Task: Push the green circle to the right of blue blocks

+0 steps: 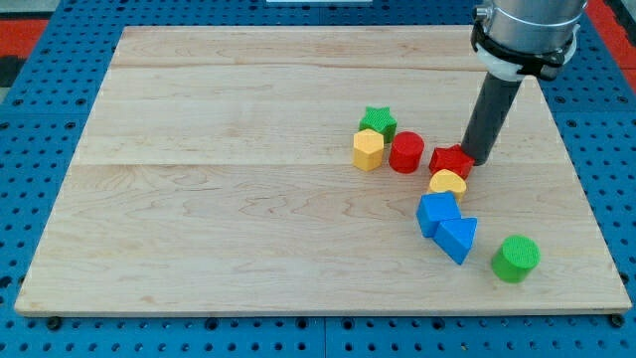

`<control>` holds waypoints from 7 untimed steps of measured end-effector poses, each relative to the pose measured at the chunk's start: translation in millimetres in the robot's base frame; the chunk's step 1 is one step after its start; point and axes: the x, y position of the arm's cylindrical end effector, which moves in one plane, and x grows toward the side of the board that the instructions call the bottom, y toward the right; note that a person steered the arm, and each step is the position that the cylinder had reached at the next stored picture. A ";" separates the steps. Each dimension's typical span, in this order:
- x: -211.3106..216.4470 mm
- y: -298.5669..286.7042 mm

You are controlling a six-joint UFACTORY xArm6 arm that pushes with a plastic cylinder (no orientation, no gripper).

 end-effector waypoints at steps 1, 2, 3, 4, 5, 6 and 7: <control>-1.9 54.9; 76.1 67.1; 144.0 68.9; 153.4 51.9; 143.0 35.7; 130.8 22.4; 130.6 13.9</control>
